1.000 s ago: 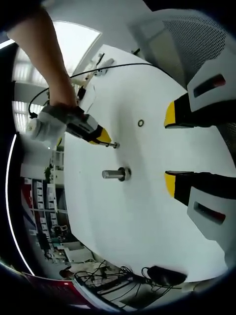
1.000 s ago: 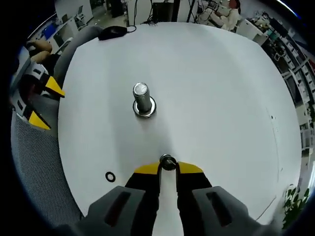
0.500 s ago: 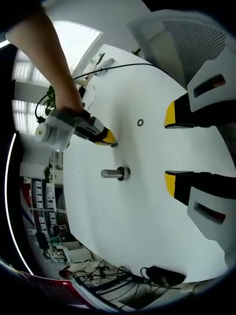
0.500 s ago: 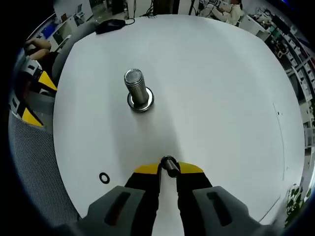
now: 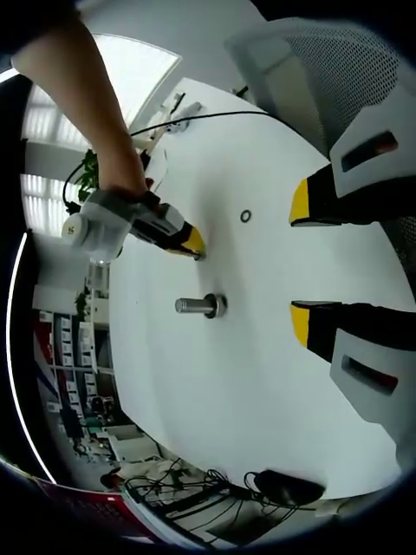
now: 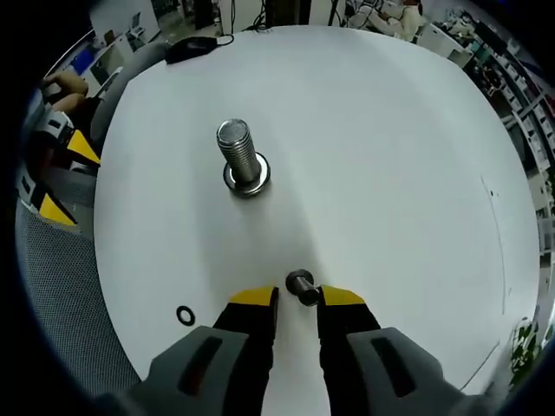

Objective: Place the washer onto the threaded stud by aligning its center hole with the stud, sliding it down to the base, and recovering from edge contact or off-axis alignment until the washer reaches the visible bottom stop.

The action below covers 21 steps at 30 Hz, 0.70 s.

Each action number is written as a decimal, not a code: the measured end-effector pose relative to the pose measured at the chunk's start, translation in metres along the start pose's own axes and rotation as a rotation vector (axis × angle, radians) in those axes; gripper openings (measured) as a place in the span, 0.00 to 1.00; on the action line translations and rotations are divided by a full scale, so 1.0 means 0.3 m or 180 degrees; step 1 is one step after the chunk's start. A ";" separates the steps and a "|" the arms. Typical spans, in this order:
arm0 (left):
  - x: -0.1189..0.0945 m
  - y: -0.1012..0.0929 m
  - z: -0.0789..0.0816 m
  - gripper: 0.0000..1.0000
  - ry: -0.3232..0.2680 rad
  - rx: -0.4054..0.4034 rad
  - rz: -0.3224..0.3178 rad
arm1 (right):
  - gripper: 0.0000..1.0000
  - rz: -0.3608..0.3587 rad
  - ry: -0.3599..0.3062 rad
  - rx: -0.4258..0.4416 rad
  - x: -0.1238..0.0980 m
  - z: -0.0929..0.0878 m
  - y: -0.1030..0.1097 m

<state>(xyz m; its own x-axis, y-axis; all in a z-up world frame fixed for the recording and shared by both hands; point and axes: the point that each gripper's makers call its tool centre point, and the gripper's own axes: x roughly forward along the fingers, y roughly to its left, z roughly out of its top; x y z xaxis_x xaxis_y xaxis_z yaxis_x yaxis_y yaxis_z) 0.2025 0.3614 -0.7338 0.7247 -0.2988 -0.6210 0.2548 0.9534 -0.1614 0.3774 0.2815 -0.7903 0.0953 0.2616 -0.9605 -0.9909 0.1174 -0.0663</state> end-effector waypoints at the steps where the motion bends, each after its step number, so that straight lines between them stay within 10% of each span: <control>1: -0.001 0.001 0.001 0.32 -0.0004 0.0002 0.0005 | 0.22 -0.0007 -0.0003 0.0005 -0.004 -0.003 0.003; 21: -0.003 0.002 0.003 0.32 -0.0017 0.0040 0.0033 | 0.26 0.0083 -0.0124 0.0217 -0.057 -0.102 0.147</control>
<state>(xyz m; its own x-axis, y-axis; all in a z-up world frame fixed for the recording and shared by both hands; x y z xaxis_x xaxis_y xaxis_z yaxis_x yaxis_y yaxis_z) 0.2027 0.3623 -0.7328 0.7307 -0.2893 -0.6184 0.2554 0.9559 -0.1453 0.3290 0.2528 -0.7852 0.0745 0.3023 -0.9503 -0.9844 0.1747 -0.0216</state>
